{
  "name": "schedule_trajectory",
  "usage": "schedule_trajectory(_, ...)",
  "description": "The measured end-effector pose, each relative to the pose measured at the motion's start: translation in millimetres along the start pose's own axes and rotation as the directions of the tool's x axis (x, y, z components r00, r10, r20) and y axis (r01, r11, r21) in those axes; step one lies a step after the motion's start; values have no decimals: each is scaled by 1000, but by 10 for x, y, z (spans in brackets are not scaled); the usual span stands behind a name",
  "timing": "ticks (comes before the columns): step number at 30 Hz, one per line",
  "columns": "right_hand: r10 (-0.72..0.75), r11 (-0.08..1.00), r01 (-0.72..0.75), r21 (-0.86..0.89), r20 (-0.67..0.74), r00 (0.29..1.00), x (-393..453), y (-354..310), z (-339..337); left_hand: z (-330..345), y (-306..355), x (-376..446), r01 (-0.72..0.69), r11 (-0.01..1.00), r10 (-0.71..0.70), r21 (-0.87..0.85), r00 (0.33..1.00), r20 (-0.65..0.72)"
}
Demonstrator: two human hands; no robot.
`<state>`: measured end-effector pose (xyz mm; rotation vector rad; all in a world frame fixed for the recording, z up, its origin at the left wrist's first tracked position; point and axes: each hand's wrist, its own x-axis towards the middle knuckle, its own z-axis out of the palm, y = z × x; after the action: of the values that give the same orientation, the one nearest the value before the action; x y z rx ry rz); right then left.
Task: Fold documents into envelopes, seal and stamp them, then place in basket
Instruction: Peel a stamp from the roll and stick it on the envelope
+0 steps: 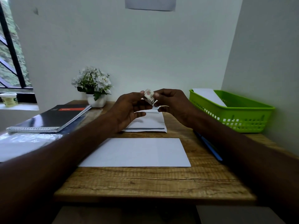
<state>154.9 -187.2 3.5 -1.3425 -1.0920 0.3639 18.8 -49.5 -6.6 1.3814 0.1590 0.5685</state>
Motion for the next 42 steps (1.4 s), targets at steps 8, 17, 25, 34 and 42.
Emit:
schedule_trajectory(8,25,997,-27,73,30,999,0,-14,-2,-1,-19,7,4,1000,-4,-1,1000,-4)
schedule_trajectory(17,-11,996,5,85,75,997,-4,8,16,-5,14,-19,48,998,-47,-39,998,28)
schedule_trajectory(25,-50,999,51,-5,105,993,-23,2,-6,-24,18,-14,141,985,-133,-98,987,89)
schedule_trajectory(34,-14,999,10,33,139,990,-30,-6,8,-23,22,-17,138,983,-129,-122,988,79)
schedule_trajectory(42,-18,1000,17,15,130,991,-24,6,5,-19,19,-19,137,982,-125,-133,988,90)
